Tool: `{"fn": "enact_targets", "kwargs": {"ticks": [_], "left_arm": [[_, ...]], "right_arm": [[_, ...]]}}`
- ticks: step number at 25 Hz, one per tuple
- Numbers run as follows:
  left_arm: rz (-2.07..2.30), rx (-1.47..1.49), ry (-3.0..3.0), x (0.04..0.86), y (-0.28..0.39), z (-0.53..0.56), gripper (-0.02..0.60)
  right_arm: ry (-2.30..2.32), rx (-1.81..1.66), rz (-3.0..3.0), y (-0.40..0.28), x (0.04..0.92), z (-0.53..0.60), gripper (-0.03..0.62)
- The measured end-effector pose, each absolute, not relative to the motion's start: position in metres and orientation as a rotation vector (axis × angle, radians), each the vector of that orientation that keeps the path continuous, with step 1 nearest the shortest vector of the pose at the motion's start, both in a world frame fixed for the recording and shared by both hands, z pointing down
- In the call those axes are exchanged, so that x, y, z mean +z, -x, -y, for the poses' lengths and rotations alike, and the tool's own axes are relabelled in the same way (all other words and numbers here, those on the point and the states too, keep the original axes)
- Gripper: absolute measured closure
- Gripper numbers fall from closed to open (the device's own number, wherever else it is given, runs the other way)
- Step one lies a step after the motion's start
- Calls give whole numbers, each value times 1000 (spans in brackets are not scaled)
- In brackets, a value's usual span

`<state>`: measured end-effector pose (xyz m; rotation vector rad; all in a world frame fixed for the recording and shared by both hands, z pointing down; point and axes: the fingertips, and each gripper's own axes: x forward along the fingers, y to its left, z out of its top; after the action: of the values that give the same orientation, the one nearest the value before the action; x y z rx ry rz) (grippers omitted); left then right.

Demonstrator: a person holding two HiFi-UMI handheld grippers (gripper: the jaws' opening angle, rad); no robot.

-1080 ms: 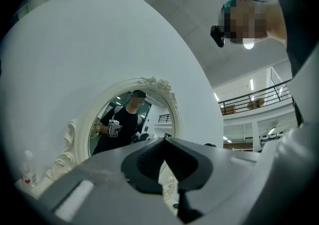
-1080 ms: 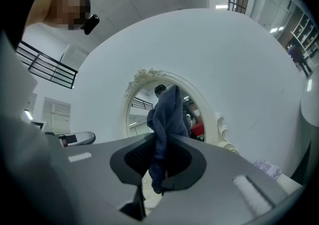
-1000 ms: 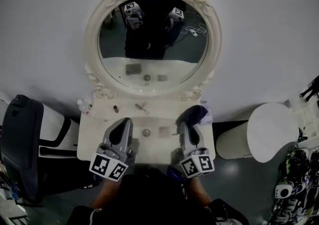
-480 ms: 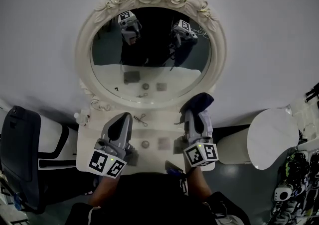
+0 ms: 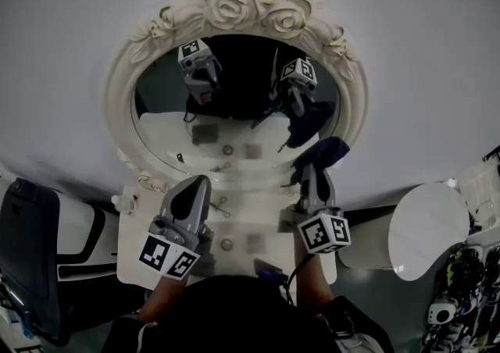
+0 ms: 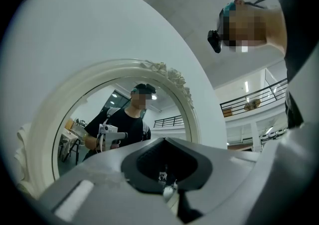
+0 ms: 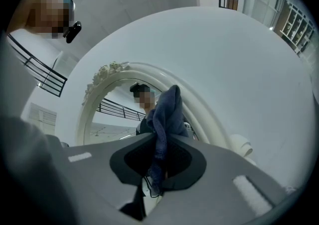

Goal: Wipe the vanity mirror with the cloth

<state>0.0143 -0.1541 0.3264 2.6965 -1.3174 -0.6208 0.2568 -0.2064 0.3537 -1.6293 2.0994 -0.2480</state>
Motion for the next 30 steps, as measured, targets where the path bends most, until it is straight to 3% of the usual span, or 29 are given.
{"fn": "enact_targets", "kwargs": {"ticks": [30], "left_arm": [[1322,-606,-2628,348,3,196,578]], "right_arm": [[1540,-259,-2062,-256,323,247,553]]}}
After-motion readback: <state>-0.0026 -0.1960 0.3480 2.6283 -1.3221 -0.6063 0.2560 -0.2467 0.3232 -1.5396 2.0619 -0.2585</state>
